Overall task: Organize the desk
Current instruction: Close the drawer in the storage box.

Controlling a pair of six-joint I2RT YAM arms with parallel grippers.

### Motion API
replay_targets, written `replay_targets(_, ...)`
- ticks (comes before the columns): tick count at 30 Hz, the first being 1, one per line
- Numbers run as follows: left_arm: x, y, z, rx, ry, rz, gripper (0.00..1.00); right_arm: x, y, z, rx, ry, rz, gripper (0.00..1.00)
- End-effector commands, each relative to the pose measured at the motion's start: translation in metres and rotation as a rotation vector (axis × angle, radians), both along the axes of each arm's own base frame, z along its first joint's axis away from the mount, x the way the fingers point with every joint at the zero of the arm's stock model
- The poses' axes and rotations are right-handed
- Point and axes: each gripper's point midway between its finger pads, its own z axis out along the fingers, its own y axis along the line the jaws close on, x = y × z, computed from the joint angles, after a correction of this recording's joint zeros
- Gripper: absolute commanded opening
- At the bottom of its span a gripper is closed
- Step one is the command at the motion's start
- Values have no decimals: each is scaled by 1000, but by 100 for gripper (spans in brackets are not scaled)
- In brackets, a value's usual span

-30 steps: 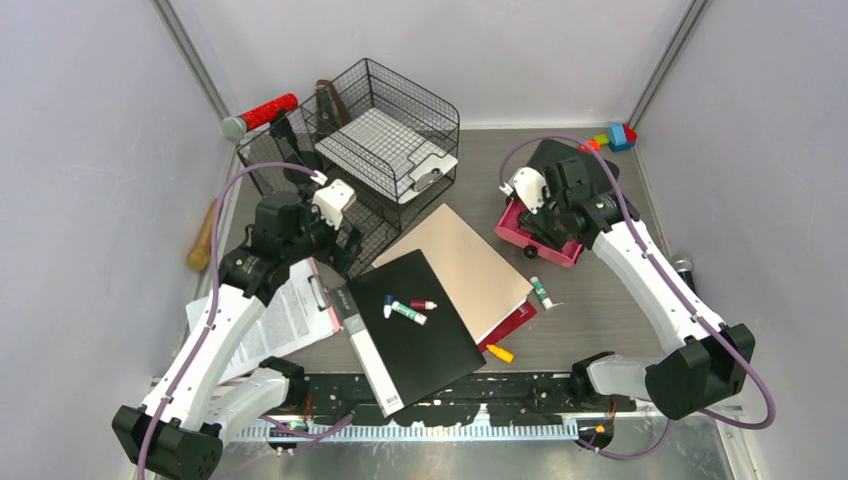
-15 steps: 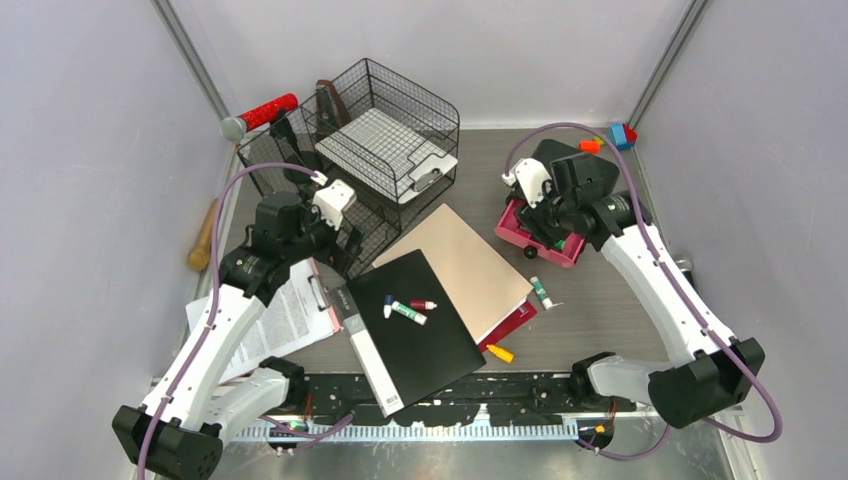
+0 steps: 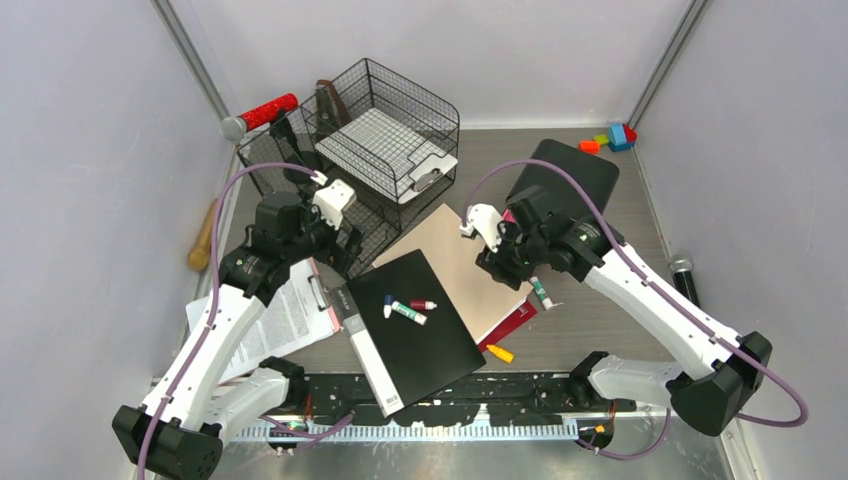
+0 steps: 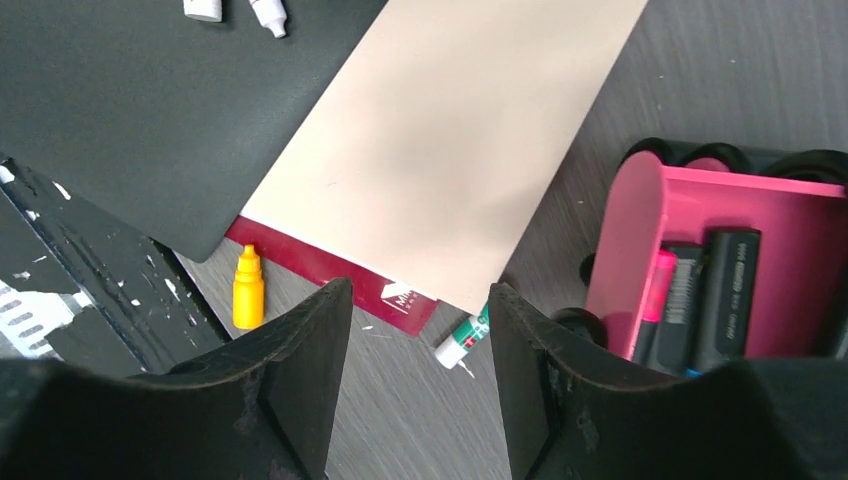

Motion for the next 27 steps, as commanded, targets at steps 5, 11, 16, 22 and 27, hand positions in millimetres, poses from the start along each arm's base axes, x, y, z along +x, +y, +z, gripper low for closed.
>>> replay_targets(5,3,-3,9,-8,-50,-19,99,3,14,-16,-34,8,2,58)
replay_targets(11,3,-3,8,-7,-50,-22,99,17,6,-37,-114,-27,-13,57)
replay_targets(16,2,-2,7,-5,-48,-22,99,31,-2,-58,-200,-62,-29,56)
replay_targets(22,1,-2,6,-5,-47,-24,99,41,-1,-65,-230,-77,-36,55)
replay_targets(27,1,-2,5,-3,-46,-25,99,53,-9,-71,-295,-111,-42,55)
